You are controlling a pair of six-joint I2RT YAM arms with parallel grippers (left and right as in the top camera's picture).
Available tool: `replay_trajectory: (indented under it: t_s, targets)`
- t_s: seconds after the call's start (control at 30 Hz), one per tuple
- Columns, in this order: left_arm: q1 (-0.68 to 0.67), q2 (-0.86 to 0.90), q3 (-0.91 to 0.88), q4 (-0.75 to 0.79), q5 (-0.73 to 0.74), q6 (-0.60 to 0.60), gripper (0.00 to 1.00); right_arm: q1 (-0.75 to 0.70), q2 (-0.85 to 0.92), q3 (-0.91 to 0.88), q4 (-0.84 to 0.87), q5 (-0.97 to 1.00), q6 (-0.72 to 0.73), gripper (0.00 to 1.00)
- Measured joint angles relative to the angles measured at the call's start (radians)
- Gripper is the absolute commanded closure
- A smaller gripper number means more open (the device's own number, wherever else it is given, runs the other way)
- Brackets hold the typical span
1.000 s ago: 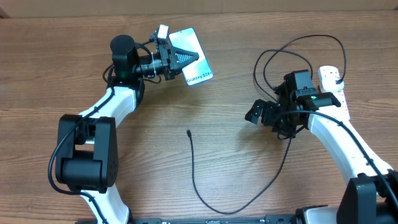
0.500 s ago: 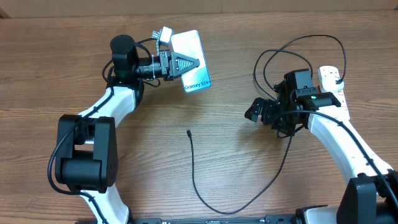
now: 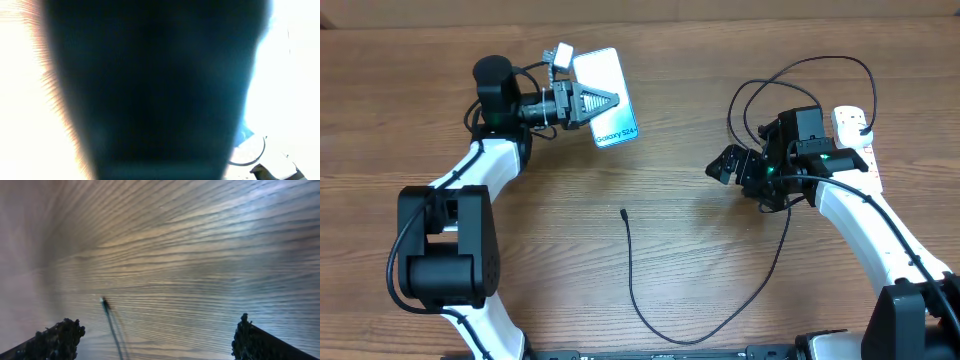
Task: Plug charger to phone and switch on socket
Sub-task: 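Lower the right gripper onto the black USB-C plug and grasp it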
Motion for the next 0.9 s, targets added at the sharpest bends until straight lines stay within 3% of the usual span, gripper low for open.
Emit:
replay_trajectory:
  t_s: [0.1, 0.2, 0.4, 0.57, 0.67, 0.9]
  targets:
    - [0.021, 0.0, 0.0, 0.0, 0.011, 0.0, 0.96, 0.017, 0.0, 0.0, 0.063, -0.056, 0.016, 0.0]
    - [0.034, 0.0, 0.0, 0.0, 0.02, 0.003, 0.96, 0.127, 0.0, 0.0, 0.13, -0.06, 0.007, 0.0]
    - [0.042, 0.0, 0.0, 0.0, 0.03, 0.005, 0.96, 0.526, 0.0, 0.0, 0.145, 0.252, -0.03, 0.0]
    - [0.042, 0.0, 0.0, 0.0, 0.033, 0.008, 0.96, 0.701, 0.0, 0.003, 0.156, 0.499, -0.112, 0.0]
    - [0.042, 0.0, 0.0, 0.0, 0.034, 0.008, 0.96, 0.751, 0.012, 0.012, 0.199, 0.575, -0.146, 0.02]
    - [0.042, 0.0, 0.0, -0.019, 0.045, 0.008, 0.96, 0.767, 0.18, 0.028, 0.297, 0.642, -0.15, 0.16]
